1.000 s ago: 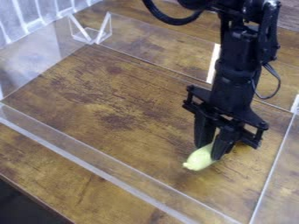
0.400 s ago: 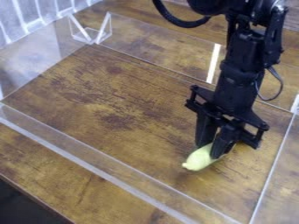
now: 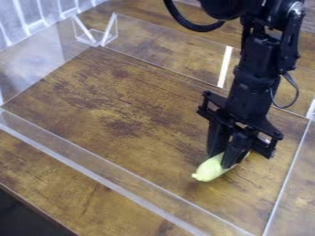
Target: Move the green spoon to the right
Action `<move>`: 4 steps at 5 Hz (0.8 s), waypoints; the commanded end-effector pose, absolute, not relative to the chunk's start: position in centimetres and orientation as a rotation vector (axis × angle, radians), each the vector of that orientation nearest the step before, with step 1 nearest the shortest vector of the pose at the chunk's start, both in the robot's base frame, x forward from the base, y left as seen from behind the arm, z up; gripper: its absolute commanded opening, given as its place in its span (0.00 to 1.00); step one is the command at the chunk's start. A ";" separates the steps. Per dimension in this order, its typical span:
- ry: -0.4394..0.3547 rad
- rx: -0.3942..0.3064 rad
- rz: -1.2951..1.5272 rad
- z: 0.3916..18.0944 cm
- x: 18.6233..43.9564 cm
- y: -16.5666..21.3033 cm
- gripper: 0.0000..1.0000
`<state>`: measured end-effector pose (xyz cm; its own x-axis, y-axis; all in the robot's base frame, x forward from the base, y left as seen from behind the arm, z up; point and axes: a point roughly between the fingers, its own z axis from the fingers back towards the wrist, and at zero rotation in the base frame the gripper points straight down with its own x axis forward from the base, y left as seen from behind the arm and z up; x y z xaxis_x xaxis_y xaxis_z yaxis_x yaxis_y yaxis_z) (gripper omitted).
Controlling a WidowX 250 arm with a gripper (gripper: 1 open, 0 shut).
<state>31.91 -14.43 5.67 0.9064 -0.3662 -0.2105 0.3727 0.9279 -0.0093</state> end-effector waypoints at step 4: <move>0.171 0.006 -0.389 6.8 33.2 -14.1 0.00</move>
